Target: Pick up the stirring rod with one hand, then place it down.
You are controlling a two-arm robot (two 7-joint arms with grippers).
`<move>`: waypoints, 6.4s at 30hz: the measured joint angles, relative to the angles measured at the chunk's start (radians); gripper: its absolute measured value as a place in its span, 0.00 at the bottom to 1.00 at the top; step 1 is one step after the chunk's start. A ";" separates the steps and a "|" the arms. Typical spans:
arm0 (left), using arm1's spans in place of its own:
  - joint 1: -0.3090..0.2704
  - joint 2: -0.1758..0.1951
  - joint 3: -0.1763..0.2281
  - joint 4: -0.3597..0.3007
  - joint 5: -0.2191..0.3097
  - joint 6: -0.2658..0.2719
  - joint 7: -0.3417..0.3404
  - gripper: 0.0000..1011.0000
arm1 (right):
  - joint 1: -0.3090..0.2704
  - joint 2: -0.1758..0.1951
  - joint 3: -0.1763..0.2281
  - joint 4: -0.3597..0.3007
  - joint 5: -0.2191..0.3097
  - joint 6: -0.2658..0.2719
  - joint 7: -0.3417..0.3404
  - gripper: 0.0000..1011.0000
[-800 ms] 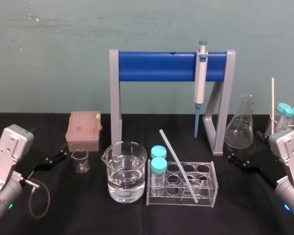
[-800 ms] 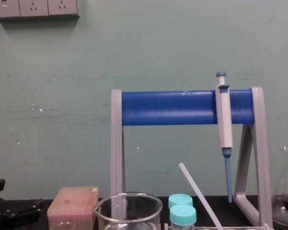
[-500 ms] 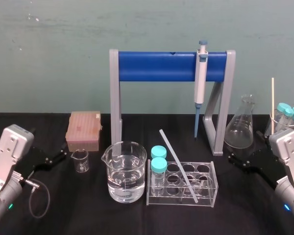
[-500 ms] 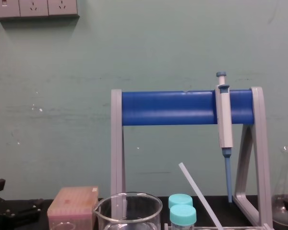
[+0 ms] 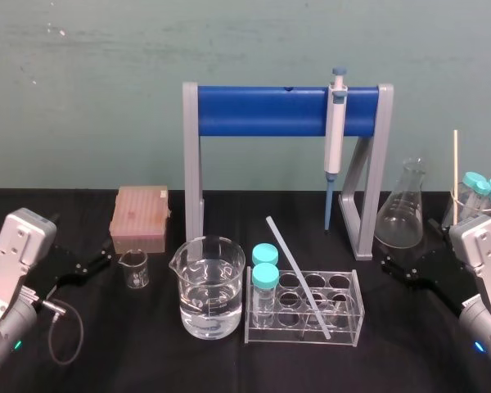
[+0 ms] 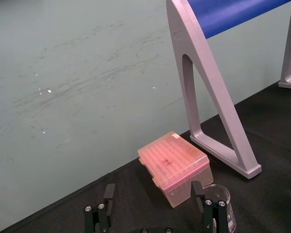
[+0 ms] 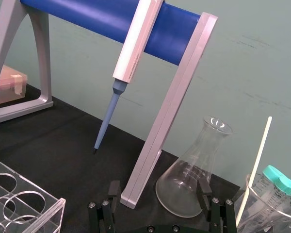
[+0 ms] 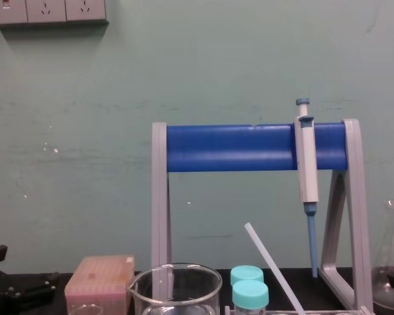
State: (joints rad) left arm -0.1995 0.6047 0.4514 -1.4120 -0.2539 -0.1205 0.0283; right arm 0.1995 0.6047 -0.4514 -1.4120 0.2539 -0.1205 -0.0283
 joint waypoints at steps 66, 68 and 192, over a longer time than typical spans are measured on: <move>0.000 0.000 0.000 0.000 0.000 0.000 0.000 0.99 | 0.051 -0.042 0.009 -0.106 0.248 0.105 0.563 0.99; 0.000 0.000 0.000 0.000 0.000 0.000 0.000 0.99 | 0.070 -0.062 0.003 -0.084 0.241 0.106 0.571 0.99; 0.000 0.000 0.000 0.000 0.000 0.000 0.000 0.99 | 0.048 -0.204 0.180 -0.175 0.352 -0.146 0.589 0.07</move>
State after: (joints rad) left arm -0.1995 0.6047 0.4514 -1.4120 -0.2539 -0.1206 0.0283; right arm 0.2474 0.4006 -0.2716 -1.5866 0.6063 -0.2668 0.5608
